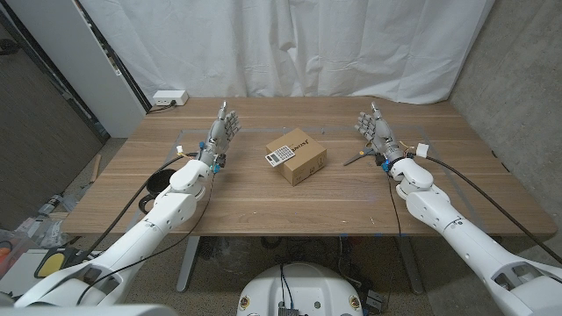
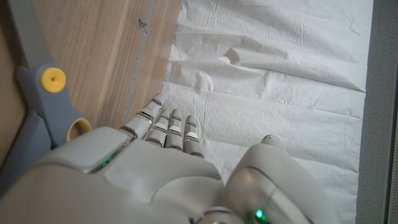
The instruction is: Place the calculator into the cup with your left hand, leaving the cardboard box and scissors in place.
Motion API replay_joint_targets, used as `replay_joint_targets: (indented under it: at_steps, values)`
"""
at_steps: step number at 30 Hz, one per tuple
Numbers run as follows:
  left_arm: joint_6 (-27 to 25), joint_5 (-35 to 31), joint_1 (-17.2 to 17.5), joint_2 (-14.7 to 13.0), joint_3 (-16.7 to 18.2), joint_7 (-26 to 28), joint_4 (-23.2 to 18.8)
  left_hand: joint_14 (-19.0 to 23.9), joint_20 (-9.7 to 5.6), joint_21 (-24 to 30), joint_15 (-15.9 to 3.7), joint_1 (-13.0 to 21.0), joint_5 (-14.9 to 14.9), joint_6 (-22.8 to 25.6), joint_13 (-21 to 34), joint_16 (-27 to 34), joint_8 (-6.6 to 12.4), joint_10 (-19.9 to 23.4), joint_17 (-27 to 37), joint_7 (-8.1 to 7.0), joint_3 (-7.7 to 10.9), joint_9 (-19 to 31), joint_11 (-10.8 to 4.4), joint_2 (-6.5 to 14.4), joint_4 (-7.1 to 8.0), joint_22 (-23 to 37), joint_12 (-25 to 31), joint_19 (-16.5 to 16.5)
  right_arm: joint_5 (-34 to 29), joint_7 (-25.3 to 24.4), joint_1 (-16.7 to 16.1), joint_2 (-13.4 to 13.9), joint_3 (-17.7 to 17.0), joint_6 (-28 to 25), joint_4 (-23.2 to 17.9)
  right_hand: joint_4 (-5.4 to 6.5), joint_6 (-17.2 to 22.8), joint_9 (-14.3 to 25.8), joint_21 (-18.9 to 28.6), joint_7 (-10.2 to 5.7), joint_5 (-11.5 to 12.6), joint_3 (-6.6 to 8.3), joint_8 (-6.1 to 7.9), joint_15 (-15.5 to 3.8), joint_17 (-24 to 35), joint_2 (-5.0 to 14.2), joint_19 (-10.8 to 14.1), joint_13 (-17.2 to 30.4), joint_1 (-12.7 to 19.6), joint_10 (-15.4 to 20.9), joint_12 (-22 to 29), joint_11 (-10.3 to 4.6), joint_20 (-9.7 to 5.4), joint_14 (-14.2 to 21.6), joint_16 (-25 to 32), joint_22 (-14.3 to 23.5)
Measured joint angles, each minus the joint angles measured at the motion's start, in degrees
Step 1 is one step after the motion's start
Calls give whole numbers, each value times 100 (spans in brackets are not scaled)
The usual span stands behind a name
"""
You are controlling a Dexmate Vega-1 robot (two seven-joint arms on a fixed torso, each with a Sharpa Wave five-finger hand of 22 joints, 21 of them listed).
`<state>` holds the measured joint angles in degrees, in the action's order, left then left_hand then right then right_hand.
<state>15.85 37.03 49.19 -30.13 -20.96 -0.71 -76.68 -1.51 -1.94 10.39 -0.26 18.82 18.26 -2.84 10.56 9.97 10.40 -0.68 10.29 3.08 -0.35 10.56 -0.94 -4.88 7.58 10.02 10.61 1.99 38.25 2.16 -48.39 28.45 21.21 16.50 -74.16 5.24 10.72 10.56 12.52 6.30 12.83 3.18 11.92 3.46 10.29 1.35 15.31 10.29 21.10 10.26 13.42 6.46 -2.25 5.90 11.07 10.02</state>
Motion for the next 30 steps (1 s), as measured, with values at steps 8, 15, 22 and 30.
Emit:
replay_joint_targets:
  at_steps: [8,15,22,30]
  values:
    - [-25,-15,85,-68,23,49,-154,0,0,0,0,30,39,0,0,21,20,0,0,0,0,0,0,30,0,0,22,0,85,46,-20,-56,5,-25,19,0,1,0,0,-1,0,0,0,20,0,16,2,0,16,0,0,0,-2,20,0,27]
    - [-25,12,115,-104,59,33,-195,0,1,22,0,60,61,0,0,43,20,0,0,0,0,0,0,60,0,-1,22,0,111,49,-22,-81,12,-38,23,0,28,0,0,-28,0,0,0,20,-1,17,20,0,16,-1,0,0,-21,20,0,27]
    - [-49,55,121,-169,90,-14,-232,21,1,22,21,113,82,2,-1,43,49,3,0,-1,22,0,3,113,-22,-1,44,-1,125,30,-24,-128,23,-43,53,-1,28,-1,0,-28,0,0,0,45,-1,16,20,-1,16,-1,0,0,-20,45,0,27]
    - [-101,105,148,-258,148,-48,-304,120,-11,44,6,246,126,157,-1,86,87,179,-1,-31,71,0,13,247,-71,-2,111,53,126,-53,-63,-180,35,-43,57,-1,28,-1,-1,-29,0,0,0,45,-1,48,19,-1,47,60,0,1,-20,45,0,26]
